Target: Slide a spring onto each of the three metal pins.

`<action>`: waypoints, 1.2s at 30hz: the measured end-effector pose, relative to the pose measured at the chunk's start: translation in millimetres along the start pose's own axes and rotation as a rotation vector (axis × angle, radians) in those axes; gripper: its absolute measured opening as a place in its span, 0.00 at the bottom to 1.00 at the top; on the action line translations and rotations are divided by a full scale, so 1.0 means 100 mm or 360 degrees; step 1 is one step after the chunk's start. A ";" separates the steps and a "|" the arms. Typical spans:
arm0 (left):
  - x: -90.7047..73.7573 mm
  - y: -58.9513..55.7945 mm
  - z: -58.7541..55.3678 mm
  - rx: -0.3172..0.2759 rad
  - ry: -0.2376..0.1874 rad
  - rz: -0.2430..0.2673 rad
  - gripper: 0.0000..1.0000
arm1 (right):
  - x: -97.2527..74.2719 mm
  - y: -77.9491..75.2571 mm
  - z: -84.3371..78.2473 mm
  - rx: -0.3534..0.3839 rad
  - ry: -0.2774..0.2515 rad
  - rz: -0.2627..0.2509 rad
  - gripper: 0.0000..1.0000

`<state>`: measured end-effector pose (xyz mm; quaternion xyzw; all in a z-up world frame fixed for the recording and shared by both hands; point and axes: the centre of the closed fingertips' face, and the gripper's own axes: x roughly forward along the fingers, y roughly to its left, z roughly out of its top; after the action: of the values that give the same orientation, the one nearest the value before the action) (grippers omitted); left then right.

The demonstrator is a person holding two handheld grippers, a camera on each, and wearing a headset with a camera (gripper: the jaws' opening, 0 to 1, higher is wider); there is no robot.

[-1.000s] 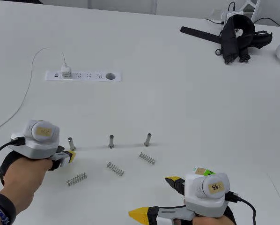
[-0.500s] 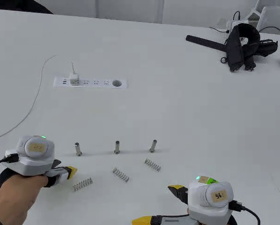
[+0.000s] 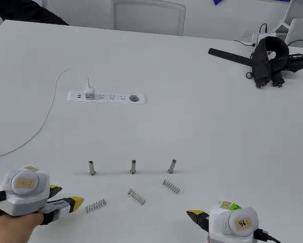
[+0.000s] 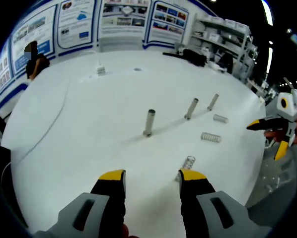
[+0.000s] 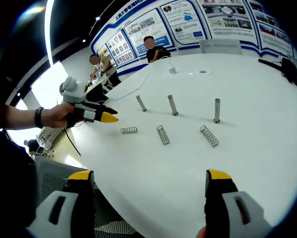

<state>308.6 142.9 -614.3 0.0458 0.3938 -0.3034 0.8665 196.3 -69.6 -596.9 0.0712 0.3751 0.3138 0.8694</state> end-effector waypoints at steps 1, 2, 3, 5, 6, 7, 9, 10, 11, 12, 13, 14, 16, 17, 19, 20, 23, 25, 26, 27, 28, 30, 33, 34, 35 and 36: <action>-0.01 0.00 0.00 0.0000 -0.0006 -0.0002 0.45 | 0.00 0.00 0.00 -0.0002 0.0000 0.0001 0.94; -0.03 -0.01 0.01 -0.0005 -0.0015 -0.0008 0.46 | 0.00 0.00 0.01 -0.0004 -0.0001 0.0002 0.94; -0.03 0.02 0.03 -0.0010 -0.0026 -0.0016 0.47 | 0.00 0.00 0.01 -0.0007 -0.0002 0.0002 0.94; -0.07 0.01 0.04 0.0008 -0.0040 -0.0017 0.48 | 0.01 0.00 0.03 -0.0013 -0.0001 0.0001 0.94; -0.08 0.02 0.05 0.0011 -0.0055 -0.0012 0.48 | 0.01 0.00 0.03 -0.0016 -0.0001 0.0000 0.94; -0.08 0.03 0.05 0.0010 -0.0063 -0.0010 0.49 | 0.01 0.00 0.04 -0.0019 -0.0003 -0.0001 0.94; -0.11 0.02 0.06 0.0008 -0.0076 -0.0014 0.51 | 0.01 -0.01 0.06 -0.0019 -0.0013 -0.0004 0.94; -0.13 0.01 0.07 0.0022 -0.0082 -0.0016 0.52 | 0.02 -0.02 0.08 -0.0018 -0.0019 -0.0005 0.94; -0.15 0.00 0.07 0.0029 -0.0086 -0.0020 0.53 | 0.02 -0.02 0.08 -0.0020 -0.0021 -0.0005 0.94; -0.16 -0.01 0.07 0.0032 -0.0090 -0.0023 0.53 | 0.02 -0.02 0.09 -0.0022 -0.0022 -0.0006 0.94; -0.15 0.00 0.07 0.0035 -0.0098 -0.0026 0.54 | 0.02 -0.02 0.09 -0.0026 -0.0022 -0.0006 0.94; -0.15 0.00 0.08 0.0038 -0.0101 -0.0030 0.54 | 0.03 -0.02 0.09 -0.0028 -0.0023 -0.0006 0.94; -0.17 -0.04 0.08 0.0053 -0.0101 -0.0048 0.56 | 0.04 -0.03 0.09 -0.0029 -0.0021 -0.0006 0.94; -0.19 -0.05 0.08 0.0058 -0.0104 -0.0052 0.57 | 0.04 -0.03 0.09 -0.0031 -0.0018 -0.0005 0.94; -0.21 -0.07 0.08 0.0058 -0.0109 -0.0060 0.58 | 0.06 -0.03 0.08 -0.0037 -0.0008 -0.0005 0.94; -0.22 -0.08 0.08 0.0056 -0.0115 -0.0065 0.59 | 0.06 -0.03 0.08 -0.0038 -0.0008 -0.0002 0.94; -0.24 -0.10 0.06 0.0050 -0.0111 -0.0076 0.60 | 0.07 -0.03 0.10 -0.0039 -0.0008 0.0001 0.94; -0.26 -0.13 0.01 0.0025 -0.0101 -0.0096 0.63 | 0.08 -0.03 0.11 -0.0038 -0.0010 0.0003 0.94; -0.26 -0.13 0.00 0.0023 -0.0102 -0.0093 0.66 | 0.08 -0.04 0.11 -0.0037 -0.0010 0.0002 0.94; -0.27 -0.13 -0.01 0.0023 -0.0103 -0.0094 0.66 | 0.08 -0.04 0.11 -0.0037 -0.0011 0.0003 0.94; -0.28 -0.14 -0.03 0.0018 -0.0104 -0.0098 0.66 | 0.08 -0.04 0.11 -0.0037 -0.0012 0.0003 0.94; -0.31 -0.16 -0.06 0.0023 -0.0104 -0.0100 0.68 | 0.08 -0.04 0.11 -0.0039 -0.0010 0.0003 0.94; -0.34 -0.20 -0.09 0.0023 -0.0104 -0.0108 0.70 | 0.08 -0.04 0.10 -0.0042 -0.0002 0.0003 0.94; -0.34 -0.21 -0.11 0.0025 -0.0102 -0.0111 0.70 | 0.08 -0.05 0.09 -0.0042 0.0000 0.0003 0.94; -0.36 -0.23 -0.13 0.0026 -0.0099 -0.0111 0.70 | 0.08 -0.05 0.08 -0.0040 0.0003 0.0002 0.94; -0.36 -0.24 -0.15 0.0025 -0.0096 -0.0111 0.71 | 0.08 -0.05 0.07 -0.0039 0.0004 0.0003 0.94</action>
<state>266.9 146.0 -595.5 0.0296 0.3665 -0.3379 0.8664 208.0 -67.7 -598.9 0.0603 0.3723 0.3192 0.8694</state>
